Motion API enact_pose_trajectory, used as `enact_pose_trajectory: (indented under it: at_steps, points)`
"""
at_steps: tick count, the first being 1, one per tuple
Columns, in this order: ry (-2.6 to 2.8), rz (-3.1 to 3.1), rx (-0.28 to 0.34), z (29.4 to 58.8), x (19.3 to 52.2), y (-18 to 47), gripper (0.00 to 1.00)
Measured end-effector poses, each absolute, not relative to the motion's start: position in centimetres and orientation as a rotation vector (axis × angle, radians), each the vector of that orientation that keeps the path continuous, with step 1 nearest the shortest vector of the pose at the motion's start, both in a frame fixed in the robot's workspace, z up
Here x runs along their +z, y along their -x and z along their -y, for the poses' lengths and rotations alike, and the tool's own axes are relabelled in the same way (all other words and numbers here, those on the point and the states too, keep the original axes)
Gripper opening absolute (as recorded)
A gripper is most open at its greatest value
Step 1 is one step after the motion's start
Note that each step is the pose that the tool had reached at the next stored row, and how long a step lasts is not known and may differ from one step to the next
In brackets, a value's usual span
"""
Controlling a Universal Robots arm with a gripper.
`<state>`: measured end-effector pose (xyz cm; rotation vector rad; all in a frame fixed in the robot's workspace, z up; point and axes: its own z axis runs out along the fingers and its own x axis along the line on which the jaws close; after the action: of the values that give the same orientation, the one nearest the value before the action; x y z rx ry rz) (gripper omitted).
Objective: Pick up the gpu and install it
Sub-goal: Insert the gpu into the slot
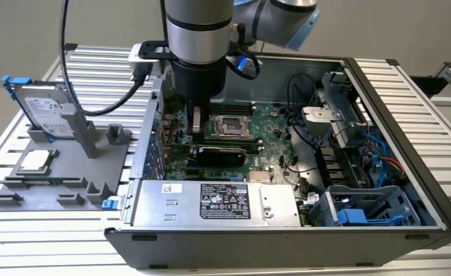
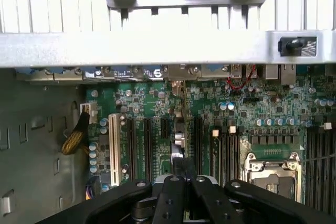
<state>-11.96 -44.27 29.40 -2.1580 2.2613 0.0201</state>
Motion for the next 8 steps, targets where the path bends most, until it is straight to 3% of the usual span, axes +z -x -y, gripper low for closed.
enact_pose_trajectory:
  at_steps: [8]
  points:
    - [2.158,-2.261,0.021,44.3,30.2,13.5,0.00]
